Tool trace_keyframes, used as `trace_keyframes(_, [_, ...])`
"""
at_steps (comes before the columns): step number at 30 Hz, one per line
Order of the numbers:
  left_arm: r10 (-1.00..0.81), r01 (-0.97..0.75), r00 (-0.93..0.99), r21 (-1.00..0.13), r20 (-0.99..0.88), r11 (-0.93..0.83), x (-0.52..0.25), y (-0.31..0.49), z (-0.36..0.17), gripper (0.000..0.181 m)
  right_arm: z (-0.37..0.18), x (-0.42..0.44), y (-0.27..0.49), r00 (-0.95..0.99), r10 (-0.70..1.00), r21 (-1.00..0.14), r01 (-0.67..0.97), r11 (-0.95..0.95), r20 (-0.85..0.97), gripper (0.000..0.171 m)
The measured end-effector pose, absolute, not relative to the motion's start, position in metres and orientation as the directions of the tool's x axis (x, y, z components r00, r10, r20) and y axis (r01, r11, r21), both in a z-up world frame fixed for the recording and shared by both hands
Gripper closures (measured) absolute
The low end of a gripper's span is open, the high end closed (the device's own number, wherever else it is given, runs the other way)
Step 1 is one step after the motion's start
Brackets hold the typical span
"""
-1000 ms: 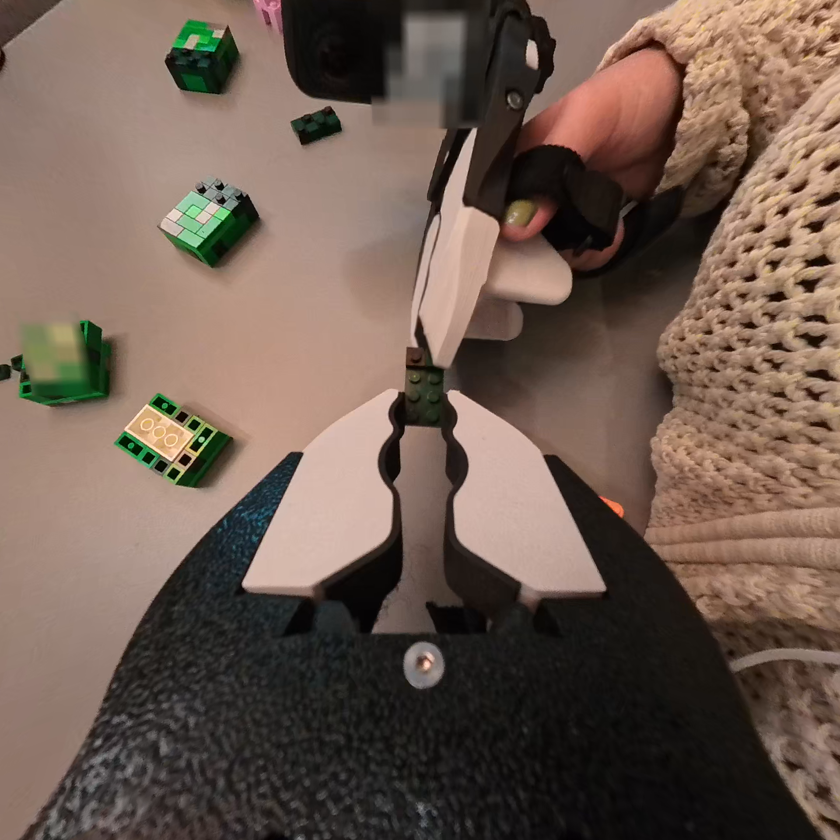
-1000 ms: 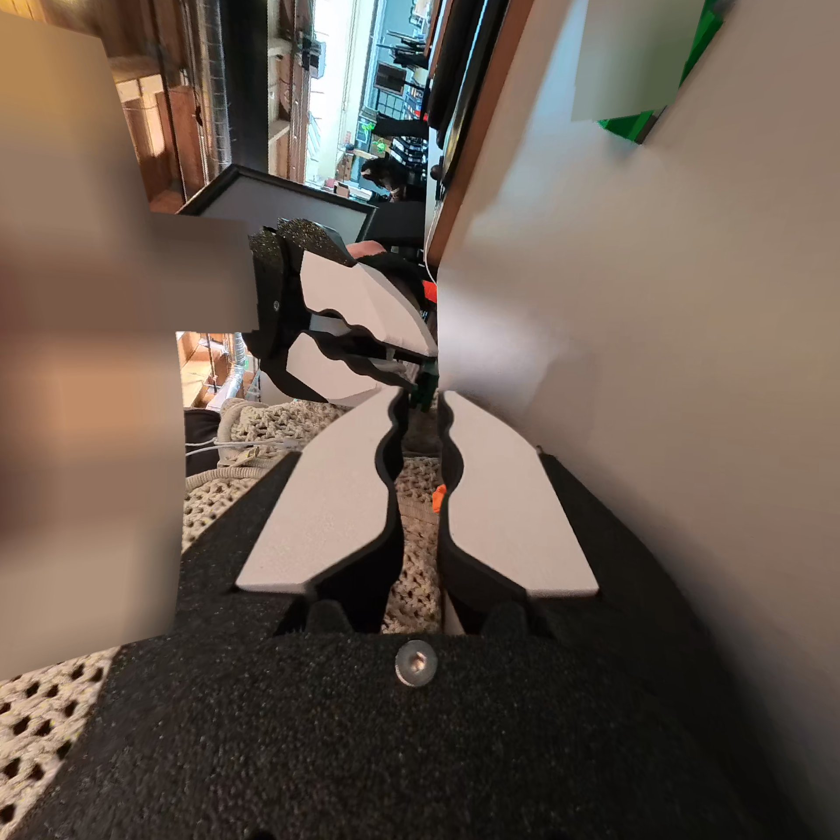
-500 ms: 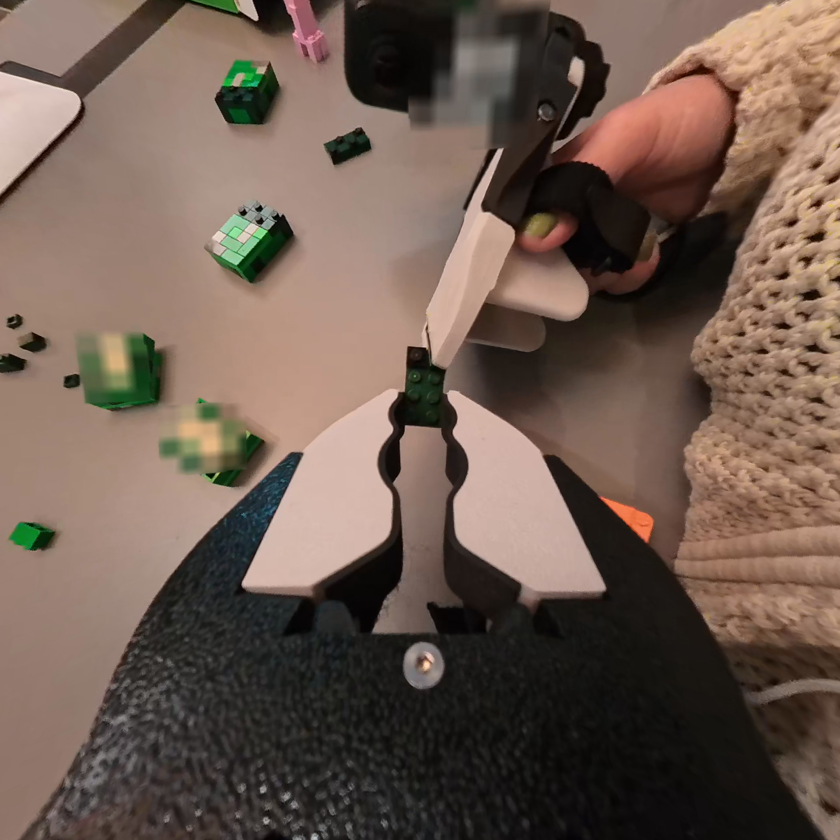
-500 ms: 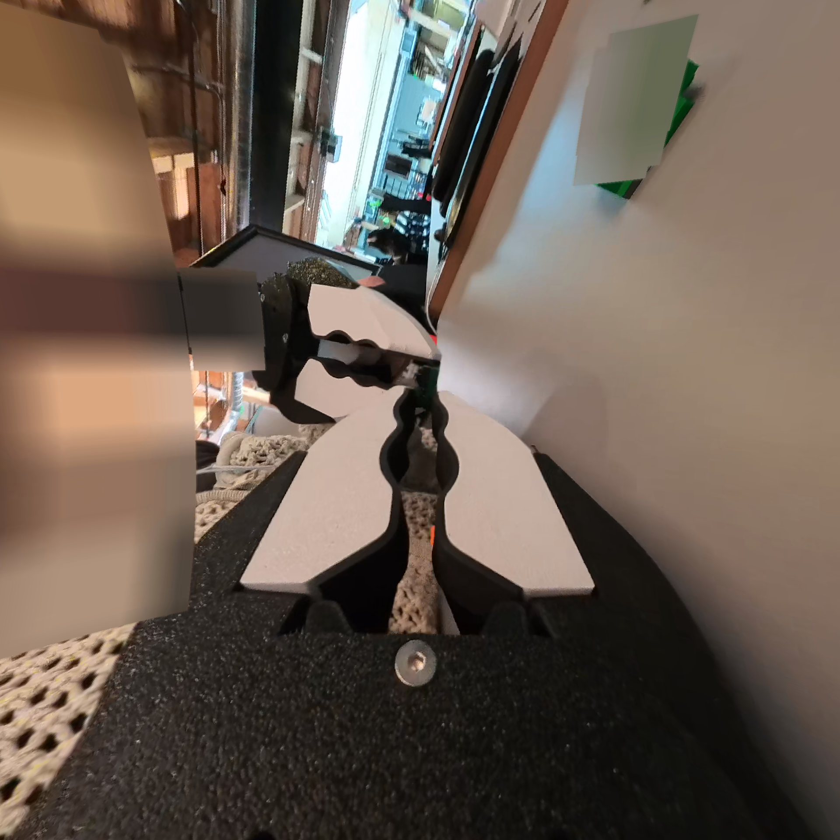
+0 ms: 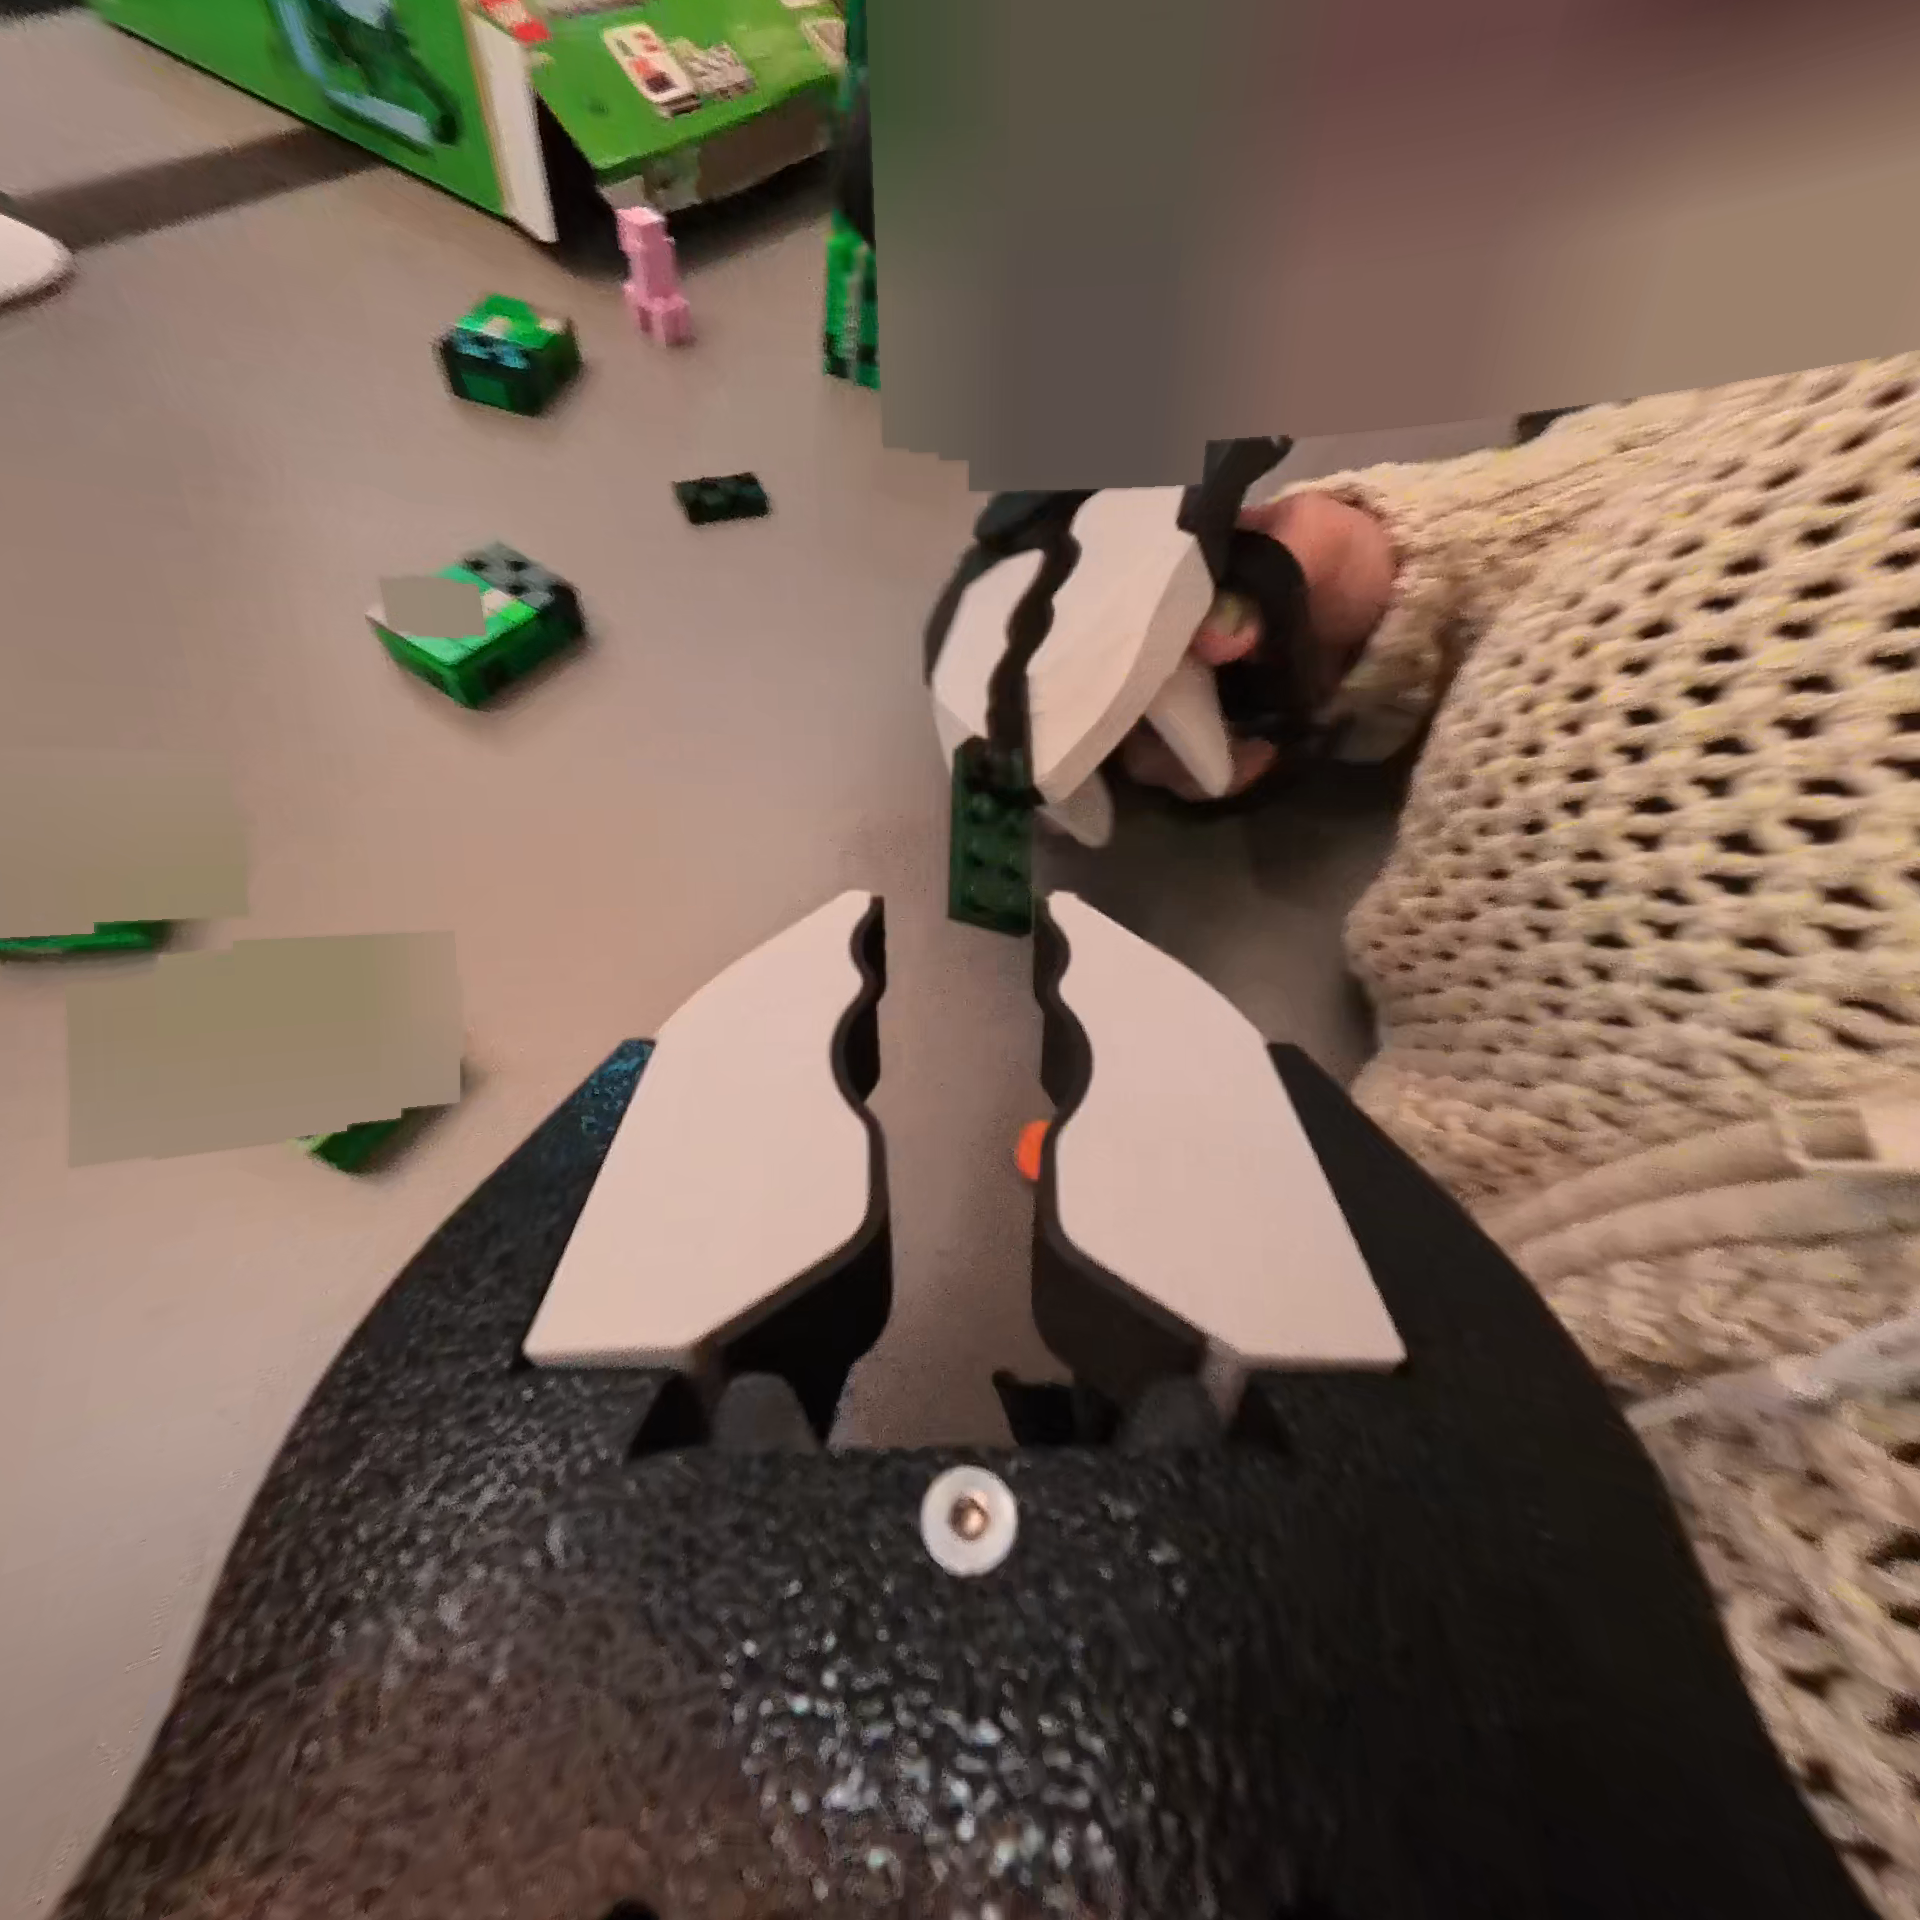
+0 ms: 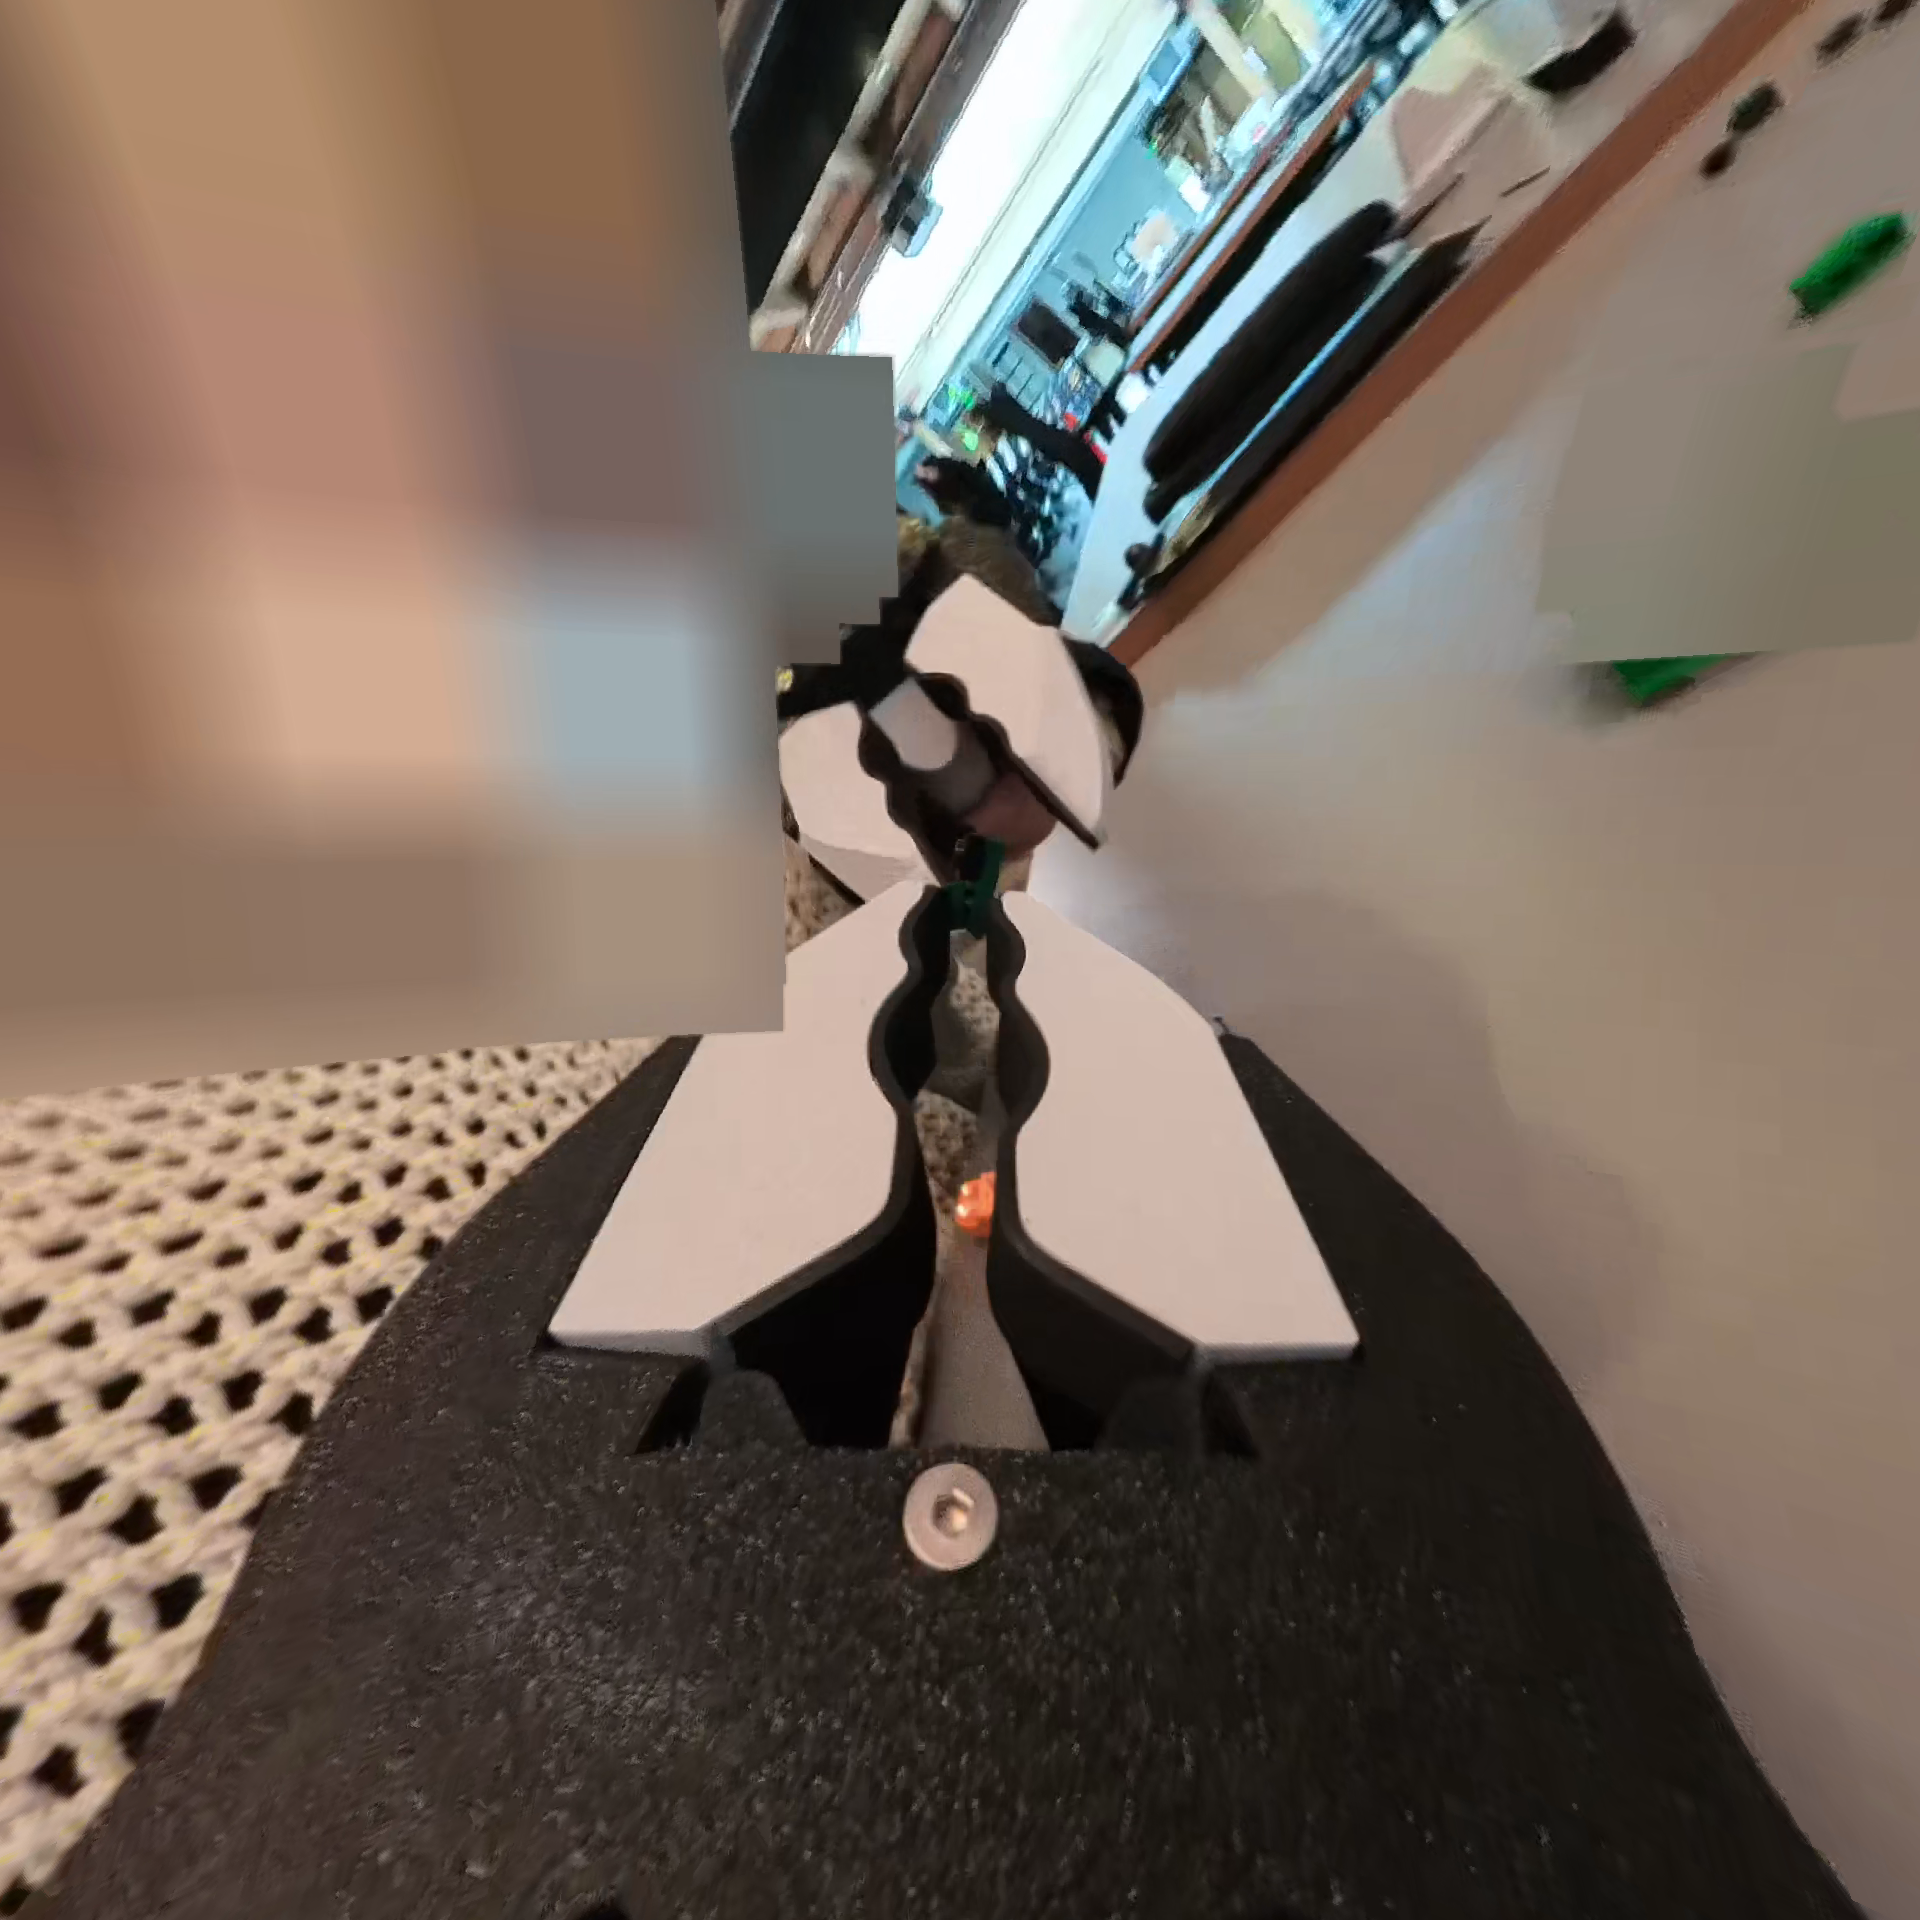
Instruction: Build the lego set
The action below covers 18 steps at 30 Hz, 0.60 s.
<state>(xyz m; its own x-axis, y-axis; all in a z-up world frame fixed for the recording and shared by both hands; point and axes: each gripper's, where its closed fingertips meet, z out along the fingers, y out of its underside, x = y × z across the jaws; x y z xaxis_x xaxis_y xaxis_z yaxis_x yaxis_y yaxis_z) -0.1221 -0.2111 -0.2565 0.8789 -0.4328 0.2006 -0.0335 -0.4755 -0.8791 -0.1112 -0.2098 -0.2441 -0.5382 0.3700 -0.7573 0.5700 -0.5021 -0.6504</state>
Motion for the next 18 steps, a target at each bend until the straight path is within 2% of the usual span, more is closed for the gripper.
trace_keyframes(2, [-0.487,0.01,0.834,-0.89,0.259,-0.457,-0.111,-0.214,-0.251,0.157,-0.242,-0.108,-0.214,-0.591,0.416,-0.723,0.553,-0.414,-0.691,0.165])
trace_keyframes(6, [-0.52,0.023,0.816,-0.913,0.252,-0.408,-0.106,-0.213,-0.245,0.17,-0.238,-0.104,-0.217,-0.648,0.449,-0.788,0.517,-0.335,-0.616,0.164])
trace_keyframes(13, [-0.537,0.109,0.801,-0.946,0.266,-0.305,-0.106,-0.212,-0.234,0.174,-0.229,-0.108,-0.216,-0.663,0.519,-0.842,0.405,-0.357,-0.539,0.164])
trace_keyframes(18, [-0.54,0.096,0.803,-0.948,0.253,-0.302,-0.106,-0.212,-0.238,0.176,-0.233,-0.108,-0.216,-0.649,0.52,-0.832,0.445,-0.332,-0.555,0.164])
